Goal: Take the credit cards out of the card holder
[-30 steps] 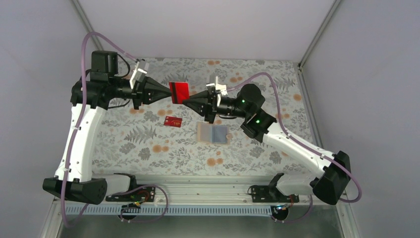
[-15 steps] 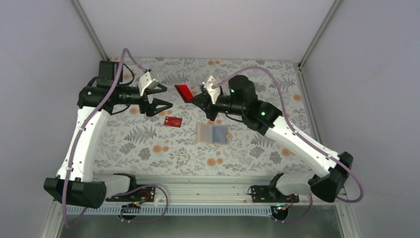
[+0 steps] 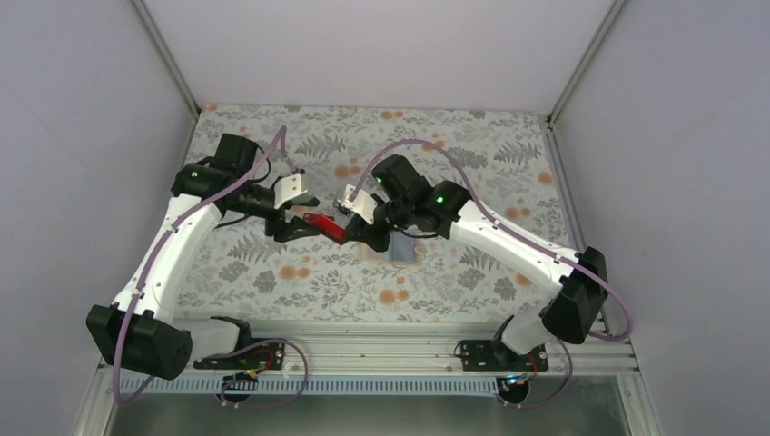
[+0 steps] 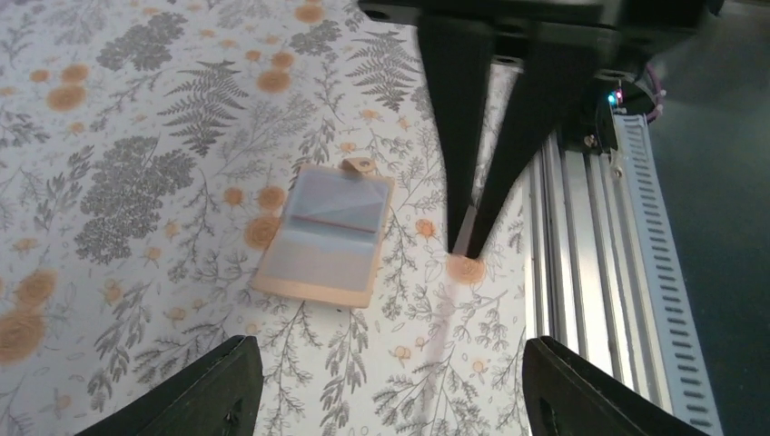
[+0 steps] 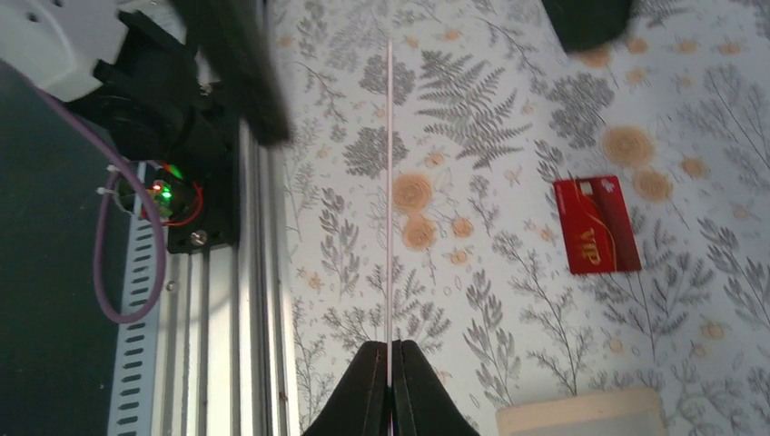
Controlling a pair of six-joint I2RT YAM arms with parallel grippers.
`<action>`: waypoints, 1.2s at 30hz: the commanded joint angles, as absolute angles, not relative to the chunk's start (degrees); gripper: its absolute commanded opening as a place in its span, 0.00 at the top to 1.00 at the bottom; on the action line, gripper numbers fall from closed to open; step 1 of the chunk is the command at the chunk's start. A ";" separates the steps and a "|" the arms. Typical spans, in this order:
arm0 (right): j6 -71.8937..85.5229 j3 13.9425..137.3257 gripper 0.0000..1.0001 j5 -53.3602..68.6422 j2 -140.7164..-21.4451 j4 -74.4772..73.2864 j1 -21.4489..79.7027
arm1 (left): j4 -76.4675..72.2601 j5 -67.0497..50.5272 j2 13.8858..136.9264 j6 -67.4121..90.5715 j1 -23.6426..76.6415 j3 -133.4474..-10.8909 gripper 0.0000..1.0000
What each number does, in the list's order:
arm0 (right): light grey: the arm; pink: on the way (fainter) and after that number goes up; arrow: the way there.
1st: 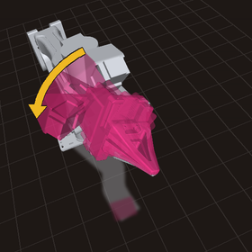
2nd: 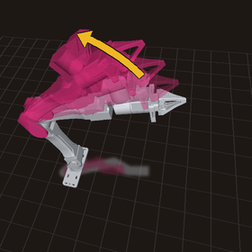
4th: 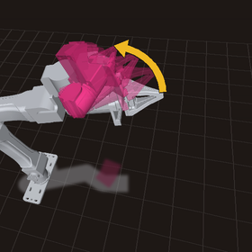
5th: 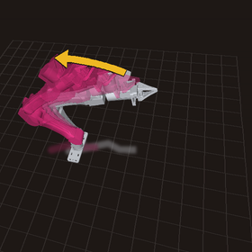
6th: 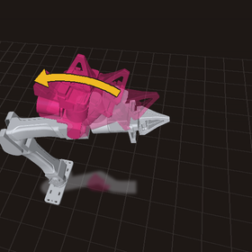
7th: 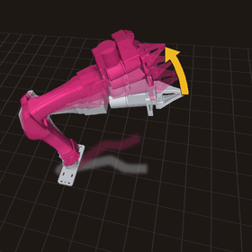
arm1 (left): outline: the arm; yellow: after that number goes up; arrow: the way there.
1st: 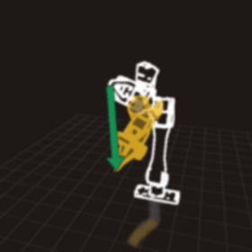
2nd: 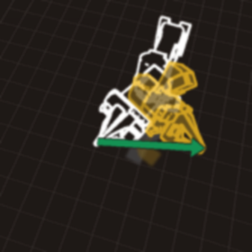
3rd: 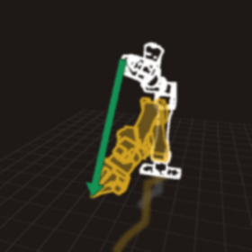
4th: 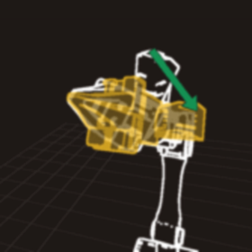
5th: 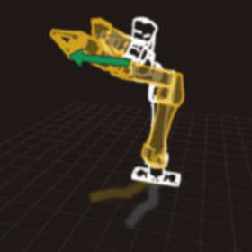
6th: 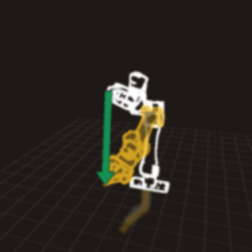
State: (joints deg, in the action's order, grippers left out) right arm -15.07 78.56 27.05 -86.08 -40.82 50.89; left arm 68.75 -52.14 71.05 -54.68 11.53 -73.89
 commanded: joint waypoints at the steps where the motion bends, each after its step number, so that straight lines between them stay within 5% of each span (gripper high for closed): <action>1: -17.74 82.18 0.96 29.72 -85.85 -42.53 53.86 | 63.79 -53.33 71.57 -53.60 13.49 -74.08 0.41; 4: -17.46 82.66 0.96 28.51 -85.61 -42.04 55.00 | 65.16 -56.15 72.25 -54.55 13.62 -75.18 0.88; 5: -17.33 82.39 0.96 28.12 -85.00 -41.33 55.00 | 65.69 -56.95 72.03 -55.25 13.62 -74.96 0.96; 14: -14.84 77.78 0.92 30.66 -77.01 -31.27 52.31 | 66.23 -64.84 68.84 -51.03 13.55 -79.14 0.98; 17: -11.06 71.09 0.26 29.93 -71.58 -22.32 49.04 | 64.72 -68.91 68.86 -44.18 13.16 -83.32 0.98; 18: -9.45 67.83 0.15 31.48 -69.60 -17.72 47.24 | 63.54 -69.51 68.72 -41.30 12.71 -84.87 0.98; 21: -2.34 59.50 0.01 38.75 -65.22 -2.52 43.54 | 60.56 -70.12 68.83 -34.12 11.81 -89.64 0.98; 26: 12.38 51.68 0.04 43.95 -62.18 25.76 43.83 | 60.39 -75.89 69.38 -32.24 11.79 -92.32 0.98; 29: 15.79 50.90 0.18 42.53 -62.87 31.66 45.82 | 59.86 -75.98 69.40 -31.77 11.78 -92.05 0.98; 33: 16.48 51.77 0.48 41.06 -64.01 32.40 46.60 | 59.76 -76.76 69.29 -31.86 11.78 -91.50 0.98; 36: 15.86 53.61 0.83 40.83 -64.95 30.15 46.89 | 59.94 -77.16 69.05 -32.31 11.79 -91.22 0.98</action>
State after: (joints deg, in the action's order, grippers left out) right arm 14.02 51.51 40.99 -63.96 26.20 46.15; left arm 60.88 -74.17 69.43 -32.67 11.97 -91.59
